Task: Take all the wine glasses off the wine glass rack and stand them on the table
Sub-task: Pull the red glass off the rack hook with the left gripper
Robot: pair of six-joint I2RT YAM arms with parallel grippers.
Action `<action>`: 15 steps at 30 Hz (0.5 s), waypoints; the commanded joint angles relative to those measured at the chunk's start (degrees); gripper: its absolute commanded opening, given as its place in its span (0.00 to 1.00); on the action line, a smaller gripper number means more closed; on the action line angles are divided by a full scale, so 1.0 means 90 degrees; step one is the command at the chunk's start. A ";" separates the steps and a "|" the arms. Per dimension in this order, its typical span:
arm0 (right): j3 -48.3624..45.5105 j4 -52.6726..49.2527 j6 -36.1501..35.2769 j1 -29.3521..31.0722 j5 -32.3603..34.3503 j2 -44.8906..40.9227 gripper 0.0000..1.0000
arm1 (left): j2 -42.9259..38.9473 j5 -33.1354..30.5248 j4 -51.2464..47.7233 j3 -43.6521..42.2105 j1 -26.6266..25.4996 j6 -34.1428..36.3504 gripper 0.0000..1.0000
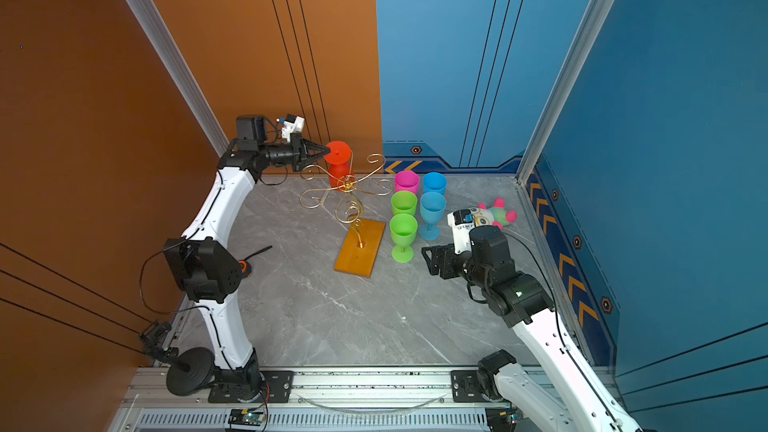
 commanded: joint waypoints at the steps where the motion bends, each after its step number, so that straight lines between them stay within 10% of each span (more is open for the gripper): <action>1: -0.0060 0.0181 0.0112 -0.0024 -0.0121 0.0017 0.82 | 0.0054 0.0244 -0.0100 0.0242 0.0056 -0.0032 0.04; 15: -0.0073 0.0230 0.0146 -0.0034 -0.0159 0.0010 0.81 | 0.0301 0.0250 -0.0094 0.0748 0.0029 -0.0339 0.01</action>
